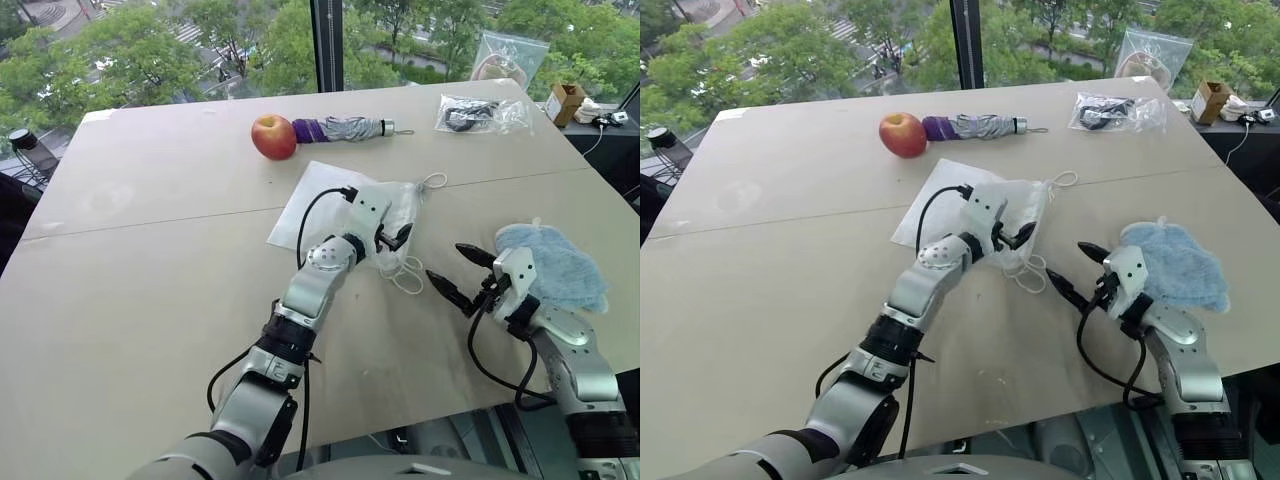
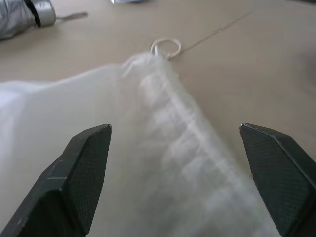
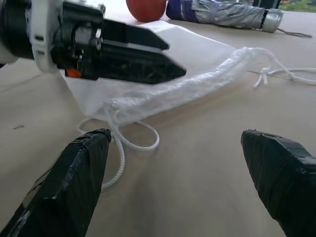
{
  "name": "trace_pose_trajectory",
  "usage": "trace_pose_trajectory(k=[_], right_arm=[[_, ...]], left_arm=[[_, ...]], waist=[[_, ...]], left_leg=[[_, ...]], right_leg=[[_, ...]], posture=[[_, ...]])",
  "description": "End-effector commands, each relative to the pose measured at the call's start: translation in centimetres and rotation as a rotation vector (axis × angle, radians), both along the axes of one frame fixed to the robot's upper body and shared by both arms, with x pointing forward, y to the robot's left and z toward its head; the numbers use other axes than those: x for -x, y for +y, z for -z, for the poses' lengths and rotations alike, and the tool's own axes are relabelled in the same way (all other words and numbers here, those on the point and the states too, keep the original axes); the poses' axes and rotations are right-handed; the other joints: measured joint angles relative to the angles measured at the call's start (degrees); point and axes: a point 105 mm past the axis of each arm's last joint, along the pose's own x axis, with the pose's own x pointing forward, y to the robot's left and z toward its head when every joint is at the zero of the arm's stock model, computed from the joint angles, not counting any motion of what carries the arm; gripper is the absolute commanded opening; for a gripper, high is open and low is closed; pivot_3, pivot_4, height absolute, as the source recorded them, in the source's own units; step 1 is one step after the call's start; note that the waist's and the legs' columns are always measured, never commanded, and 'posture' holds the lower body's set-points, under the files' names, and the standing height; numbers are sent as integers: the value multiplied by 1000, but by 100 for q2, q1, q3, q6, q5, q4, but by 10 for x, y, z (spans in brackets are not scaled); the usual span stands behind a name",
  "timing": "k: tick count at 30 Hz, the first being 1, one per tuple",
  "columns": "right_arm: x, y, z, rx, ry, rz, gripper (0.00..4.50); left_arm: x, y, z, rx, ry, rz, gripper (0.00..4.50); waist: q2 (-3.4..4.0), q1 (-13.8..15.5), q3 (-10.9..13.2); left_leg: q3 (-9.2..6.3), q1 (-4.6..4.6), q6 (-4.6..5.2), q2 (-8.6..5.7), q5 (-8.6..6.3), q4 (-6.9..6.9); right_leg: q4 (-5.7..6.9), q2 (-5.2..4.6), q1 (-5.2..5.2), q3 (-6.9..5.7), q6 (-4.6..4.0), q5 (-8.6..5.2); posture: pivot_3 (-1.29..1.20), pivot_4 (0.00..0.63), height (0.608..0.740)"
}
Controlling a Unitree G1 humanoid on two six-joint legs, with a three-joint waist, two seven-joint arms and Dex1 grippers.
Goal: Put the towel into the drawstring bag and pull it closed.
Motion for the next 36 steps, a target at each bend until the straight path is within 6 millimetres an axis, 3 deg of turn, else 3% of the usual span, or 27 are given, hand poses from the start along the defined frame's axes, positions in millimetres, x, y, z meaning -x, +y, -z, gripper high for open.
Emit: trace_pose_trajectory(k=[1, 6, 8, 11, 14, 19, 23, 25, 31, 36], right_arm=[[2, -6, -19, 2, -76, 19, 4500], [3, -7, -19, 9, -71, 26, 4500], [3, -8, -19, 11, -70, 27, 4500], [2, -8, -18, 14, -66, 22, 4500], [1, -6, -17, 14, -62, 13, 4500], [-1, -2, -15, 12, -58, -5, 4500], [-2, 1, -13, 12, -54, -15, 4500], [-2, 2, -13, 10, -53, -19, 4500], [-3, 3, -12, 13, -55, -27, 4500], [-3, 5, -12, 15, -55, -31, 4500]], left_arm=[[1, -8, 1, -35, -34, -14, 4271], [2, -5, 7, -85, -67, -37, 4271], [-6, 15, 7, -136, -101, -125, 4271], [-22, 77, 1, -221, -158, -368, 4271], [-22, 123, -8, -267, -209, -520, 4271], [-10, 168, -23, -333, -282, -631, 4271], [1, 187, -37, -372, -341, -662, 4271], [5, 187, -42, -355, -363, -652, 4271], [19, 129, -55, -183, -396, -370, 4271], [9, 122, -50, -149, -356, -440, 4271]], waist=[[0, -1, 0], [0, -5, 0], [0, -6, 0], [1, -17, -1], [4, -57, -2], [6, -7, -3], [5, 22, -3], [5, 30, -3], [5, 75, -3], [5, 58, -3]], left_leg=[[1, 0, 0, 0, 0, 0], [2, 4, 0, 0, 0, 0], [1, 4, 0, 0, 0, 0], [1, 6, 0, 0, 0, 0], [-2, 17, 0, 7, 0, -3], [-9, 14, 0, 7, 0, -4], [-9, 8, -1, 1, 0, -2], [-9, 6, -1, 0, 0, -2], [-3, 5, -1, -1, 0, -1], [-1, 8, 0, -2, 0, -1]], right_leg=[[0, 0, 0, 0, 0, 0], [1, -1, 1, 1, 1, -1], [2, -1, 1, 1, 0, 0], [4, -1, 1, 1, 0, 0], [10, 10, 1, 7, 1, 1], [13, 5, 0, -1, -2, 1], [6, -6, 1, -1, -1, 1], [4, -9, 1, -1, -1, 1], [3, -14, 1, 0, -2, 1], [5, -8, 1, 1, -2, 1]], posture=[[0, 150, 740], [0, 150, 740], [0, 150, 740], [0, 150, 740], [0, 150, 740], [0, 150, 740], [0, 150, 740], [0, 150, 740], [0, 150, 740], [0, 150, 740]])
